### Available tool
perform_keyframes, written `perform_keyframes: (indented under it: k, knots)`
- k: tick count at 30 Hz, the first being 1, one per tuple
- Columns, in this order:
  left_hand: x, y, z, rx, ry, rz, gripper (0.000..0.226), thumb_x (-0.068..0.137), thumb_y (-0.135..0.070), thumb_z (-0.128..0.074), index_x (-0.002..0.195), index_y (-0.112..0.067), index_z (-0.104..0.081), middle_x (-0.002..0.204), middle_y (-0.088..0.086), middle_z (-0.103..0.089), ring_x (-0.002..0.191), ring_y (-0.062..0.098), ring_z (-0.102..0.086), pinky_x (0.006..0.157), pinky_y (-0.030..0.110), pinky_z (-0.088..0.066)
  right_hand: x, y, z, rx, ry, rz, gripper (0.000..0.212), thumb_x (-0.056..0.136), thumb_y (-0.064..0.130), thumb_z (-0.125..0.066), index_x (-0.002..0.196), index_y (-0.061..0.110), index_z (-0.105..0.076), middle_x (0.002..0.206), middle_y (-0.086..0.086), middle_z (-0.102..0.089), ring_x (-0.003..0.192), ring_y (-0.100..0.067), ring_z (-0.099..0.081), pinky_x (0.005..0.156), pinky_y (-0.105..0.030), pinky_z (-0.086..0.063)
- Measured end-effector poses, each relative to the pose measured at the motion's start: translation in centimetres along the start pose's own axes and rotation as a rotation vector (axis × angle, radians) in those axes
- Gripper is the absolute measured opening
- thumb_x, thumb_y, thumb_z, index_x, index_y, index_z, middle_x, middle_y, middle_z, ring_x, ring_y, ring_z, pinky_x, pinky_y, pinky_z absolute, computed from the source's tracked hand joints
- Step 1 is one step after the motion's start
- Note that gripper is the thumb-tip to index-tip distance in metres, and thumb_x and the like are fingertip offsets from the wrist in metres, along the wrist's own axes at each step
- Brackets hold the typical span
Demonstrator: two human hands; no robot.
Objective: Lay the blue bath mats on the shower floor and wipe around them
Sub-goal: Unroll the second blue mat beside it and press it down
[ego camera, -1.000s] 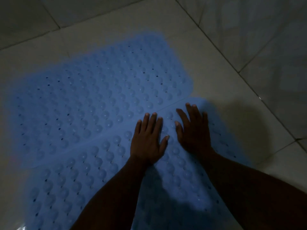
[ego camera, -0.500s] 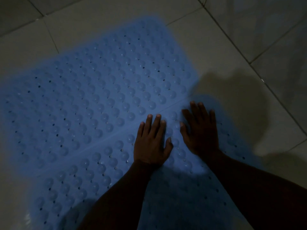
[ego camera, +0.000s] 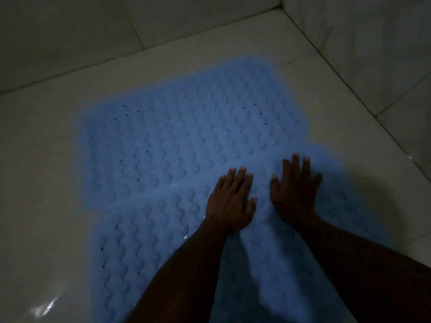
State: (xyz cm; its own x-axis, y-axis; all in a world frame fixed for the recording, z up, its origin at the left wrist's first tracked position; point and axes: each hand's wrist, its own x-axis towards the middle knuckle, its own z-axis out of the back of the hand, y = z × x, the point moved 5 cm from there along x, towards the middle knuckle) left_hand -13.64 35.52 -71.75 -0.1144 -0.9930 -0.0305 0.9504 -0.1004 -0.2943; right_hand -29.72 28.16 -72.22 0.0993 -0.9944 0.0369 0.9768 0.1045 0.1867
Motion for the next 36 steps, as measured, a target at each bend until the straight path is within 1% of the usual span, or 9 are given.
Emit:
perform_keyframes:
  k: [2,4,7,11,16,20,23,28,36]
  knots:
    - [-4.1,3.0,0.9,0.018,-0.027,0.074,0.069,0.098,-0.050,-0.040,0.157,-0.016,-0.033,0.165,0.010,-0.027,0.152,0.031,-0.023,0.122,0.048,-0.021,-2.1,3.5,0.5,0.029,-0.045,0.132,0.058,0.092,0.037,-0.041,0.142,0.010,-0.049,0.155,-0.016,-0.040,0.146,-0.035,-0.032,0.112,-0.063,-0.022]
    - [-9.1,7.3,2.1,0.064,-0.041,0.188,0.070,0.098,-0.052,-0.037,0.158,-0.017,-0.032,0.165,0.009,-0.026,0.152,0.031,-0.023,0.121,0.049,-0.024,-4.4,7.8,0.4,0.089,-0.042,0.313,0.057,0.092,0.038,-0.039,0.139,0.010,-0.052,0.151,-0.015,-0.046,0.143,-0.032,-0.039,0.112,-0.059,-0.029]
    - [-16.6,14.1,4.7,0.114,-0.026,0.377,0.073,0.097,-0.056,-0.031,0.157,-0.016,-0.032,0.164,0.011,-0.027,0.152,0.034,-0.025,0.119,0.052,-0.029,-8.0,14.1,-0.7,0.181,0.049,0.507,0.058,0.091,0.042,-0.040,0.138,0.011,-0.055,0.150,-0.011,-0.049,0.142,-0.028,-0.041,0.113,-0.054,-0.031]
    - [-22.7,19.0,6.7,0.089,-0.001,0.597,0.082,0.093,-0.062,-0.017,0.160,-0.015,-0.022,0.168,0.009,-0.015,0.155,0.033,-0.012,0.122,0.051,-0.018,-11.8,20.8,-2.3,0.177,0.150,0.662,0.061,0.091,0.049,-0.044,0.143,0.018,-0.051,0.155,-0.005,-0.043,0.146,-0.024,-0.034,0.115,-0.053,-0.027]
    - [-24.4,18.8,4.6,0.005,-0.019,0.546,0.075,0.097,-0.060,-0.027,0.161,-0.022,-0.018,0.169,0.005,-0.011,0.156,0.030,-0.009,0.123,0.050,-0.016,-13.8,24.1,-4.1,0.116,0.228,0.781,0.064,0.093,0.053,-0.040,0.150,0.023,-0.043,0.161,-0.004,-0.033,0.151,-0.024,-0.024,0.116,-0.058,-0.025]
    - [-24.3,18.4,3.1,0.035,-0.032,0.516,0.070,0.100,-0.054,-0.031,0.162,-0.024,-0.017,0.170,0.007,-0.003,0.156,0.030,0.002,0.124,0.052,-0.012,-13.9,24.0,-4.7,0.072,0.150,0.825,0.063,0.093,0.049,-0.046,0.149,0.020,-0.044,0.161,-0.008,-0.032,0.150,-0.025,-0.026,0.118,-0.054,-0.023]
    - [-24.3,18.3,3.2,0.031,-0.064,0.498,0.068,0.100,-0.050,-0.037,0.161,-0.026,-0.020,0.170,0.009,-0.004,0.156,0.030,0.003,0.124,0.053,-0.011,-14.0,24.2,-4.6,0.031,0.121,0.845,0.062,0.093,0.048,-0.046,0.150,0.023,-0.043,0.161,-0.011,-0.029,0.150,-0.028,-0.024,0.118,-0.055,-0.021]
    - [-24.2,18.3,3.4,0.029,-0.116,0.483,0.067,0.096,-0.047,-0.046,0.158,-0.026,-0.030,0.168,0.013,-0.011,0.156,0.033,-0.004,0.120,0.057,-0.018,-14.1,24.1,-4.6,0.056,0.091,0.912,0.053,0.094,0.043,-0.052,0.145,0.028,-0.051,0.160,-0.018,-0.029,0.150,-0.036,-0.023,0.114,-0.061,-0.023]
    - [-23.9,18.9,3.4,0.031,-0.162,0.458,0.071,0.087,-0.042,-0.057,0.154,-0.024,-0.041,0.165,0.017,-0.023,0.154,0.038,-0.015,0.116,0.059,-0.026,-13.9,24.8,-4.9,-0.010,0.097,0.959,0.051,0.094,0.042,-0.052,0.144,0.029,-0.052,0.159,-0.022,-0.028,0.148,-0.043,-0.022,0.112,-0.066,-0.021]
